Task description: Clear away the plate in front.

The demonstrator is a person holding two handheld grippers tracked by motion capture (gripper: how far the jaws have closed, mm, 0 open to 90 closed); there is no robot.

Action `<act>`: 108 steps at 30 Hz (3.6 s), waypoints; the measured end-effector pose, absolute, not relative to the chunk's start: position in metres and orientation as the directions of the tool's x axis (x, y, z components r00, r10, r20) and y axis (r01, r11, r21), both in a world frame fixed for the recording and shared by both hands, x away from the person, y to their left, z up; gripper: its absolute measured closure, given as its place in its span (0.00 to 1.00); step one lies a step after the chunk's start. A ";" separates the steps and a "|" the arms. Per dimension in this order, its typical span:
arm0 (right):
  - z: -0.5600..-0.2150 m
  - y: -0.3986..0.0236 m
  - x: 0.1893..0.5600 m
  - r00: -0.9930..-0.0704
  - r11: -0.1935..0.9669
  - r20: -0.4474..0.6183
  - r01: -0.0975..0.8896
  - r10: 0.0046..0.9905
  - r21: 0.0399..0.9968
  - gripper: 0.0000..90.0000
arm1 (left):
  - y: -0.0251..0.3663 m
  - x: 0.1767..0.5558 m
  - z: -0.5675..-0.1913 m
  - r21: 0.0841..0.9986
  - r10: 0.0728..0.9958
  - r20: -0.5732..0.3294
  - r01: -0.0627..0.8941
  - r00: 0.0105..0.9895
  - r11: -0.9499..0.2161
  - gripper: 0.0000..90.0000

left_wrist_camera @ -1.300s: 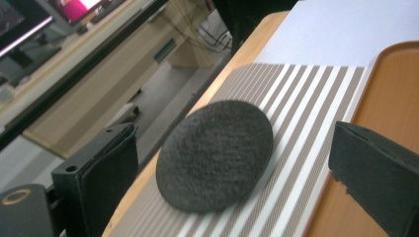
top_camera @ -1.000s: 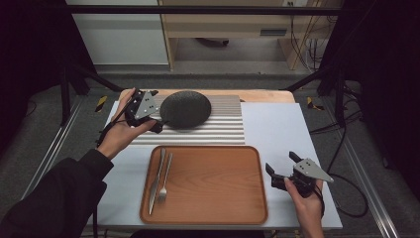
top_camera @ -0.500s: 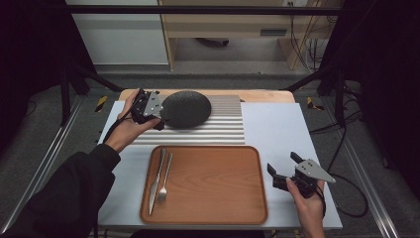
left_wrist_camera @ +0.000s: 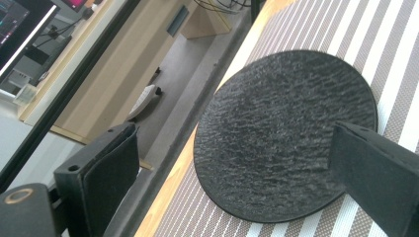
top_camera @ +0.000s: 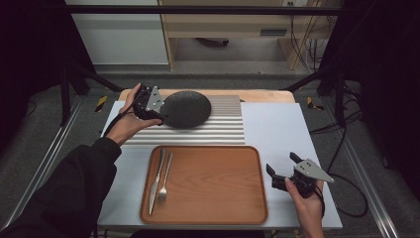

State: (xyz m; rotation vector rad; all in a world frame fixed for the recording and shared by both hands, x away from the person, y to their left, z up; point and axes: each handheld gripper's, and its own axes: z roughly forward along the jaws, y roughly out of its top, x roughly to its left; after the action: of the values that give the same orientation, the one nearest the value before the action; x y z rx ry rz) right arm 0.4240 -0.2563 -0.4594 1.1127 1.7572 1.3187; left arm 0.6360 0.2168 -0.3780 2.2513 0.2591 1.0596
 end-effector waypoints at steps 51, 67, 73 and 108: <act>-0.455 -0.259 0.420 -0.412 0.115 -0.011 0.228 0.911 0.967 0.08 | 0.194 0.620 -0.403 0.327 0.118 0.784 -0.243 0.610 -0.913 0.23; -0.454 -0.259 0.421 -0.417 0.112 -0.008 0.226 0.909 0.968 0.08 | 0.186 0.611 -0.446 0.197 -0.054 0.767 -0.315 0.639 -0.928 0.58; -0.454 -0.260 0.421 -0.414 0.107 -0.004 0.228 0.910 0.968 0.08 | 0.188 0.611 -0.459 0.189 -0.056 0.760 -0.302 0.648 -0.934 0.60; -0.457 -0.263 0.422 -0.418 0.105 0.005 0.241 0.908 0.965 0.08 | 0.179 0.628 -0.487 0.159 -0.016 0.813 -0.248 0.582 -0.956 0.77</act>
State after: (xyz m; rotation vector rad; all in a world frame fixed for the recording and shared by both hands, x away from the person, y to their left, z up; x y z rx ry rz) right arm 0.4224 -0.2633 -0.4570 1.1270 1.7512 1.3430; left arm 0.6278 0.1794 -0.4875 2.5589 -0.2183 1.3115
